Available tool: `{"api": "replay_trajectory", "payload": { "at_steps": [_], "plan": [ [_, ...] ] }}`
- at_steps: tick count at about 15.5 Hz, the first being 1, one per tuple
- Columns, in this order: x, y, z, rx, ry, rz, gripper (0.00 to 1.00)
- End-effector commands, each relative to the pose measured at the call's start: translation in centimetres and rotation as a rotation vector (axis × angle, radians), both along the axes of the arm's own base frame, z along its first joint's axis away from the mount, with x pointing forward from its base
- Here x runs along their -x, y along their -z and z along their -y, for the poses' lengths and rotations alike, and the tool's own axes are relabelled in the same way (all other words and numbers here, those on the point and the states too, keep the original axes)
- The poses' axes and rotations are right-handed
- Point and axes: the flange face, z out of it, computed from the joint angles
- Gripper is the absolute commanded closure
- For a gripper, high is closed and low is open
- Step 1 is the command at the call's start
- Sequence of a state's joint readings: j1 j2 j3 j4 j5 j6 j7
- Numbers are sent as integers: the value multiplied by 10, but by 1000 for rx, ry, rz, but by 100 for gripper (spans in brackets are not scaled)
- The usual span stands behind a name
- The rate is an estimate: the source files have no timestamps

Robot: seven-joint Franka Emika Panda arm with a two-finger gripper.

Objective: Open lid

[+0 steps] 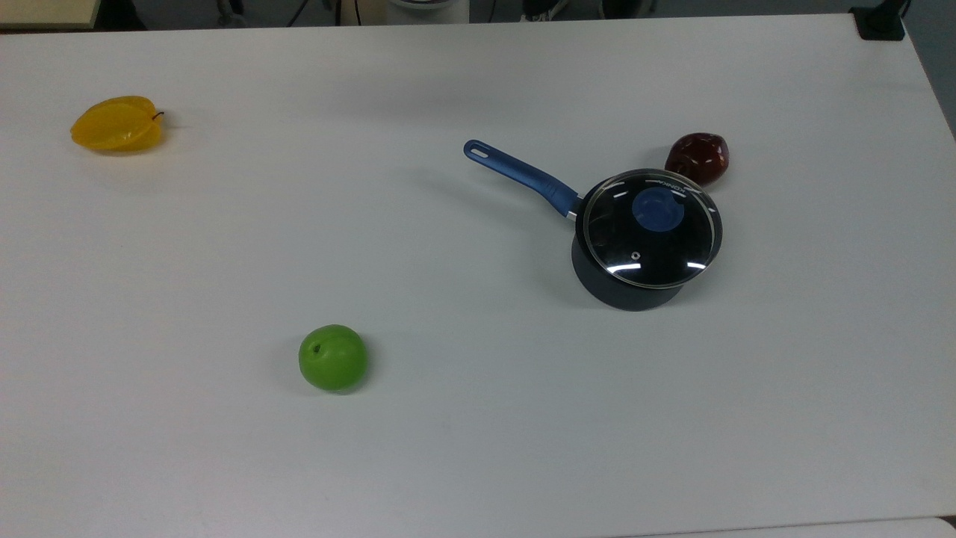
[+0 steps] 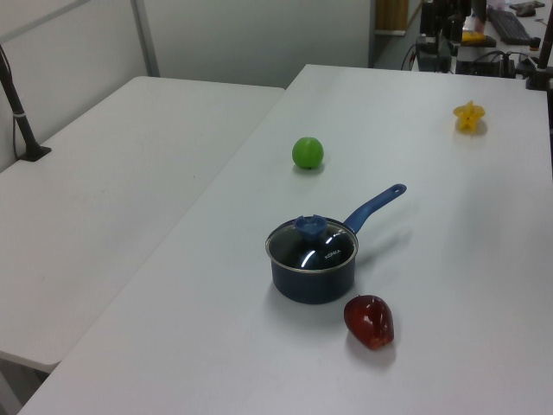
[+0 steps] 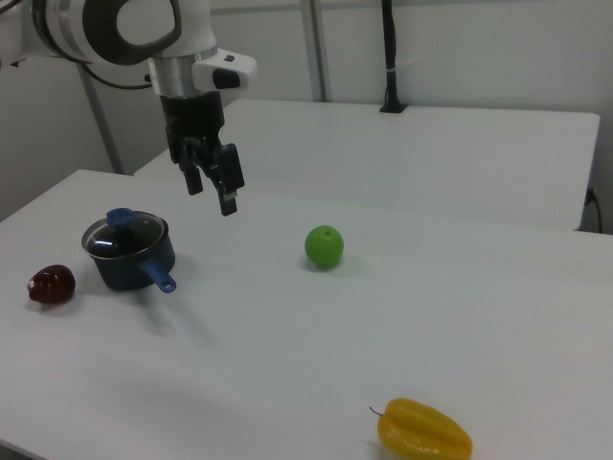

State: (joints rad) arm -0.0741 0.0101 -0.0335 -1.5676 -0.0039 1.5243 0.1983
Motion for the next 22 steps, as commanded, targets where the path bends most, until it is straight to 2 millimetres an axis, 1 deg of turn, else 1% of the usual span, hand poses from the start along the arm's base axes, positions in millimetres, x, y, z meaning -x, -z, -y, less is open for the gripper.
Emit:
{"api": "replay_trajectory", "payload": {
  "at_steps": [1,4,10,13,18,21,22],
  "plan": [
    [6,-2,-4,-16,-14,-19,0],
    [6,-2,-6,-16,-18,-19,0],
    [6,-4,-2,-17,-19,-11,0],
    [1,1,-4,-18,-24,-9,0],
    [-4,-1,-3,-17,-25,28,0],
    [-13,4,-4,-15,-28,52,0],
    [-16,6,-7,-14,-29,60,0]
  ]
}}
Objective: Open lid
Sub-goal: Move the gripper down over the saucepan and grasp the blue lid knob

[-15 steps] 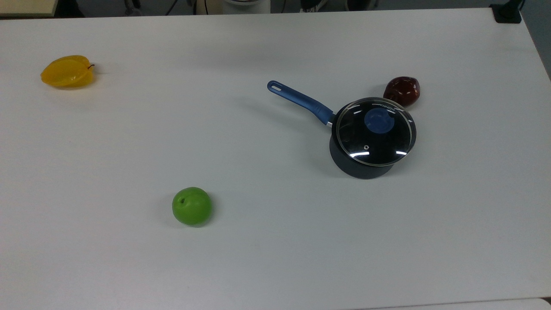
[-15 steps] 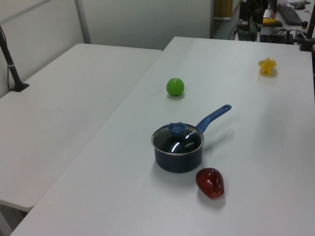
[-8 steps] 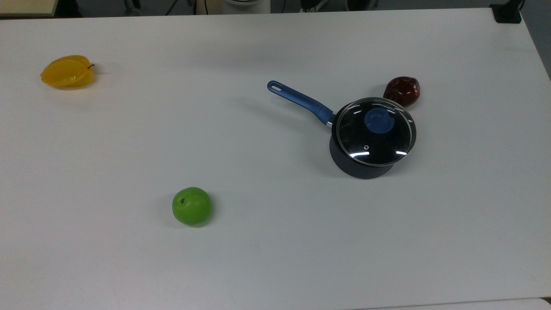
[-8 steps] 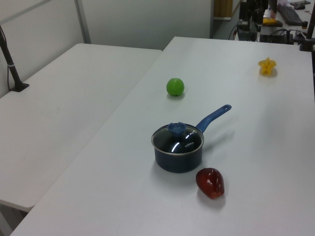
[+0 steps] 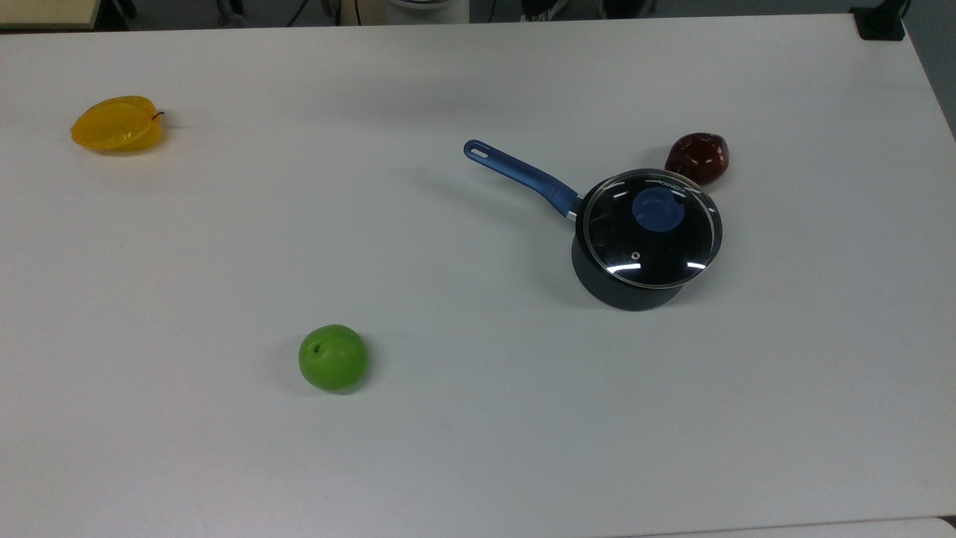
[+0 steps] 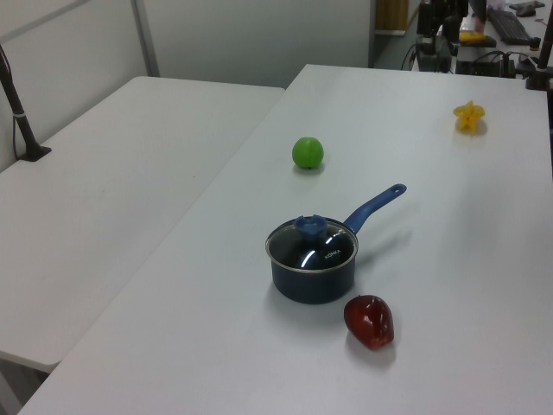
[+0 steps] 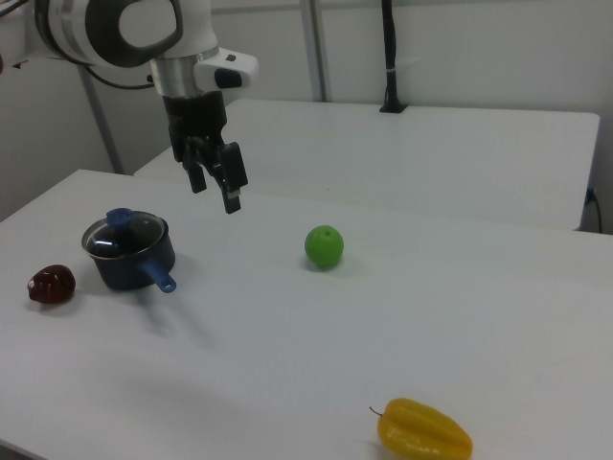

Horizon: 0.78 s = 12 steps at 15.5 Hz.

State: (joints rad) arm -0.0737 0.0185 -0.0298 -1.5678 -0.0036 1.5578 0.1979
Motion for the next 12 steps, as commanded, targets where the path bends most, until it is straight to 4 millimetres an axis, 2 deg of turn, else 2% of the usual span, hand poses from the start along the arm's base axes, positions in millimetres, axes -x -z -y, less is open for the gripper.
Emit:
{"api": "replay_trajectory", "payload": {
  "at_steps": [1,3,6,10,12],
  "plan": [
    [-12,5,-4,-17,-20,41,0],
    [-15,3,-7,-33,-17,70,0],
    [-25,3,-23,-87,-18,121,0],
    [-60,14,-69,-89,34,184,0],
    [-75,9,-93,-100,18,254,0]
  ]
}}
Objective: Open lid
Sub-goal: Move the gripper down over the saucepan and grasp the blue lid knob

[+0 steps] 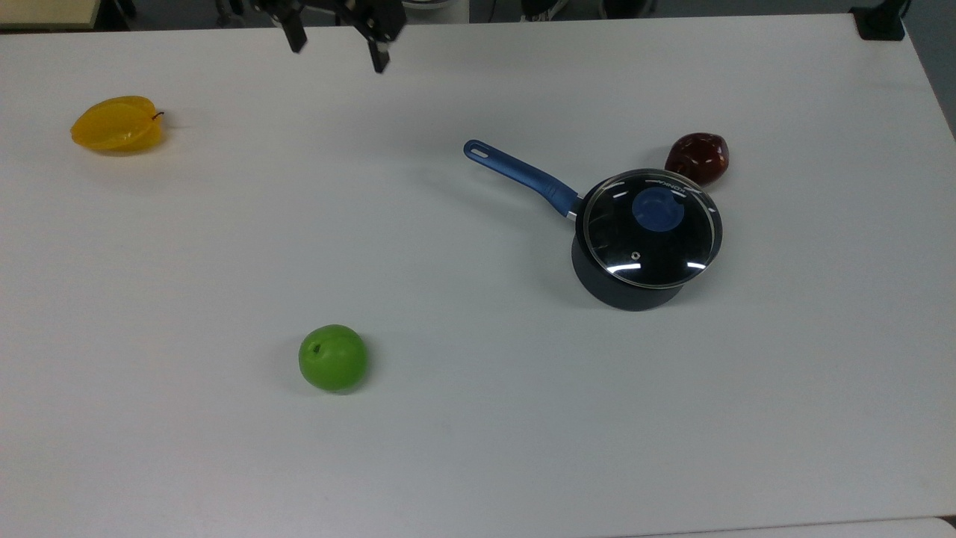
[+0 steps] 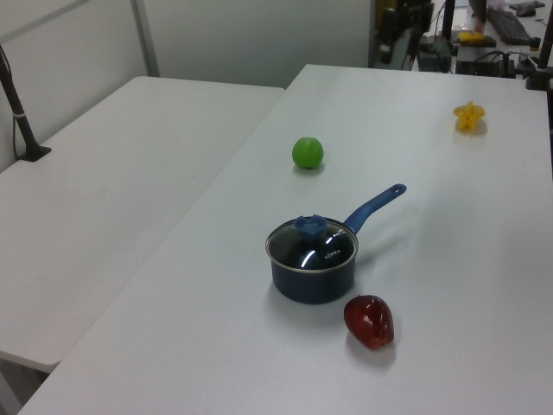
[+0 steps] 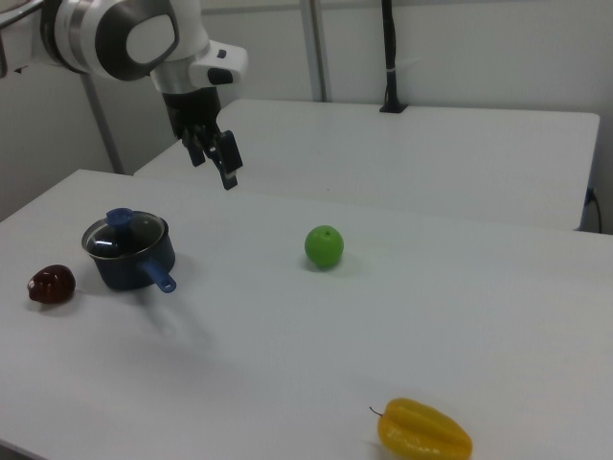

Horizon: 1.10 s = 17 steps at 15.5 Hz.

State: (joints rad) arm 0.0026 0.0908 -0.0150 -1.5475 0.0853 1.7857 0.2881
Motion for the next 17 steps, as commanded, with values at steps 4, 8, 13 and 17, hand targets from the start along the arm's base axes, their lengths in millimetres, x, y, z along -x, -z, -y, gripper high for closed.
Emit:
{"api": "replay_trajectory", "payload": {
  "at_steps": [4,8,13,17],
  "plan": [
    [-29,-2,-111,-40,-73,140,0],
    [-37,29,-183,-52,-178,174,0],
    [-47,68,-250,-61,-258,265,0],
    [-33,78,-299,-79,-326,318,0]
  ]
}}
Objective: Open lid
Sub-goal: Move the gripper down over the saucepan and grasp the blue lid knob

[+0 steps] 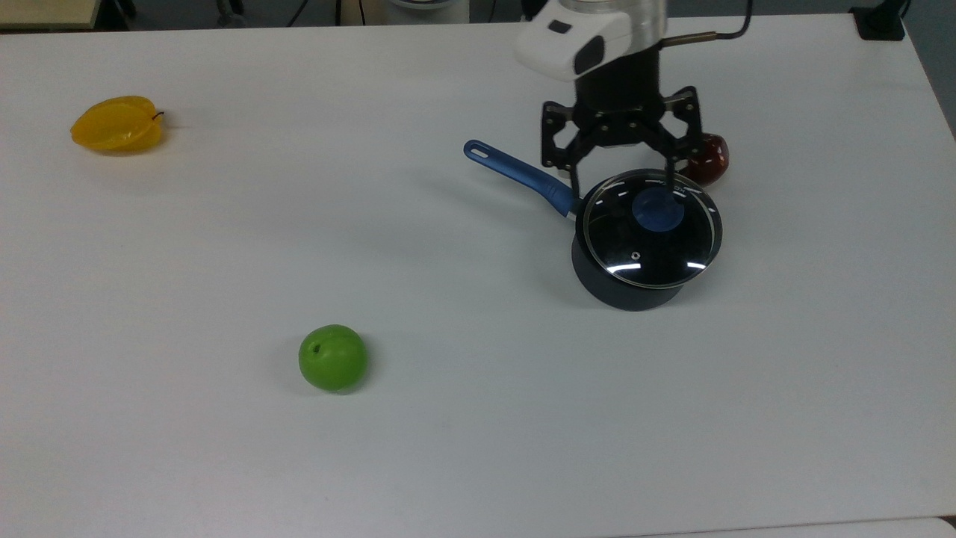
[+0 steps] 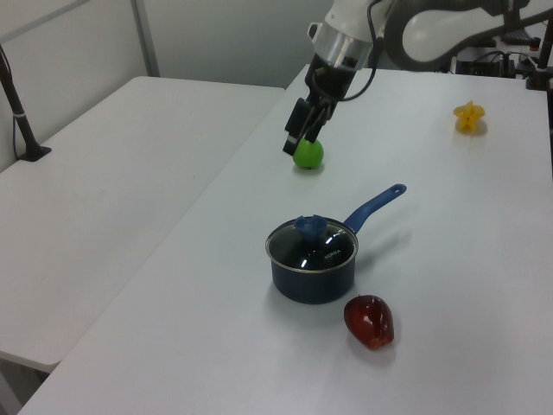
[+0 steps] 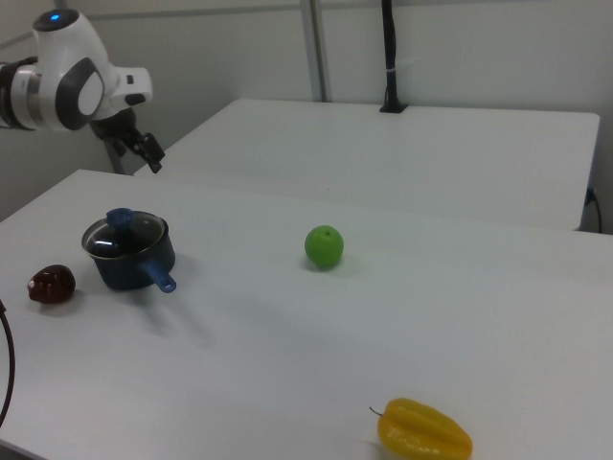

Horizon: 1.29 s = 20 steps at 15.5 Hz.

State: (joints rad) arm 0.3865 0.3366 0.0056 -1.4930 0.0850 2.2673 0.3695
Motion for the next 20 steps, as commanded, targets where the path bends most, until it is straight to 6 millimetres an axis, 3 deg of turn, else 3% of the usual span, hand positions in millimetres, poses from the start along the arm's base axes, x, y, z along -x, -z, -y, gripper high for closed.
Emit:
{"api": "replay_trajectory", "payload": {
  "at_steps": [1,3,6,15,20],
  "plan": [
    [14,8,-43,12,-65,45,0],
    [21,30,-62,81,-117,41,0],
    [29,53,-71,106,-154,42,0],
    [39,93,-65,185,-284,-1,0],
    [45,102,-62,196,-296,-18,0]
  ]
}}
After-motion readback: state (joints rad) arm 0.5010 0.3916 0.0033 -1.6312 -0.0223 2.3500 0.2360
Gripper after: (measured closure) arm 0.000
